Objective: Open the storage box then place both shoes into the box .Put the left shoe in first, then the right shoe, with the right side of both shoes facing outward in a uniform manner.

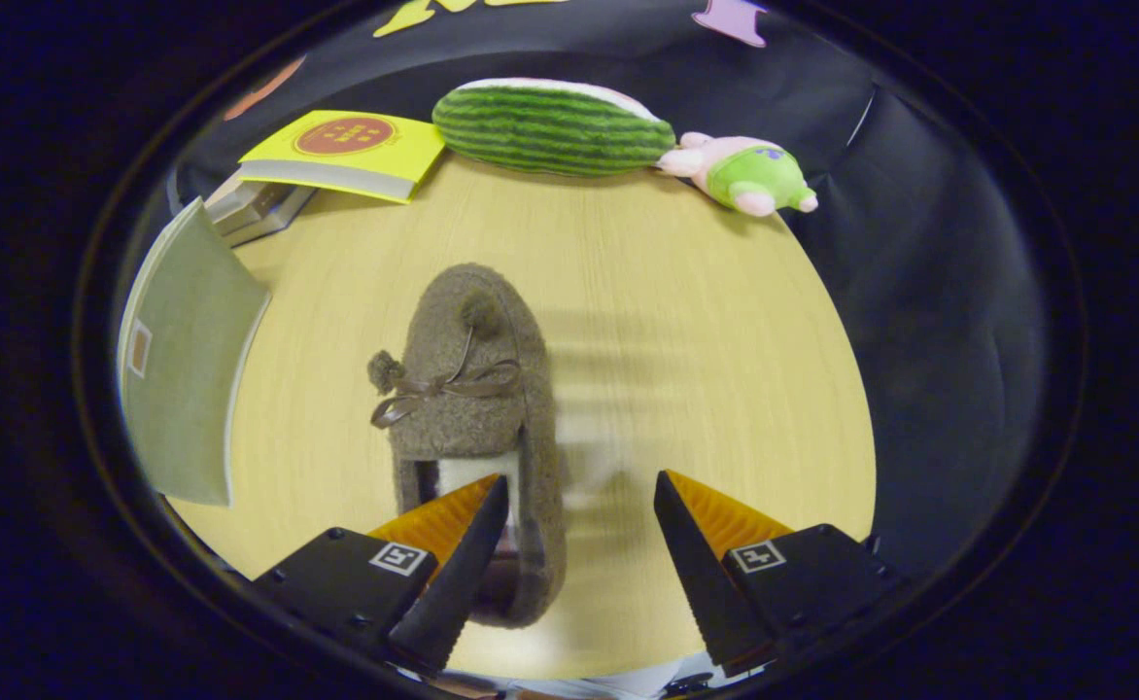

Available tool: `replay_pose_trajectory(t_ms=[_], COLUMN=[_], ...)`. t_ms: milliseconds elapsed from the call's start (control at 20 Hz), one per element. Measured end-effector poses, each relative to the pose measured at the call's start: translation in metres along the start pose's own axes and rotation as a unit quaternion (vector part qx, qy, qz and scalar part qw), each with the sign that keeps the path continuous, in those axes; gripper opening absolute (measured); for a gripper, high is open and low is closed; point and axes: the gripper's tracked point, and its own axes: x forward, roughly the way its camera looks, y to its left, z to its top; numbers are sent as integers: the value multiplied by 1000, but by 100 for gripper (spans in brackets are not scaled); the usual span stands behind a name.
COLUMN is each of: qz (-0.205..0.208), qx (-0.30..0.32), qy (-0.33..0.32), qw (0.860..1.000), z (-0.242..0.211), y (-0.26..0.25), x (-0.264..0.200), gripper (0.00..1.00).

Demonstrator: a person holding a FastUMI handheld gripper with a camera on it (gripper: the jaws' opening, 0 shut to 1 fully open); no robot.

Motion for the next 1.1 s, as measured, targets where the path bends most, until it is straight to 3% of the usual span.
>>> replay_pose_trajectory(t_ms=[100, 150, 300, 350, 400, 750, 1100], qz=[-23, -35, -21, -22, -22, 47, 68], qx=[-10, -16, 5, 14, 22, 106, 104], qy=[-26, -34, -1, -8, -6, -6, -39], qw=[999, 999, 1000, 1000, 1000, 993, 992], z=[18, 24, 12, 19, 13, 11, 18], y=[-4, -5, 12, 13, 14, 23, 31], x=[6, 8, 21, 24, 23, -30, -99], gripper=[93, 86, 30, 25, 6, 6, 6])
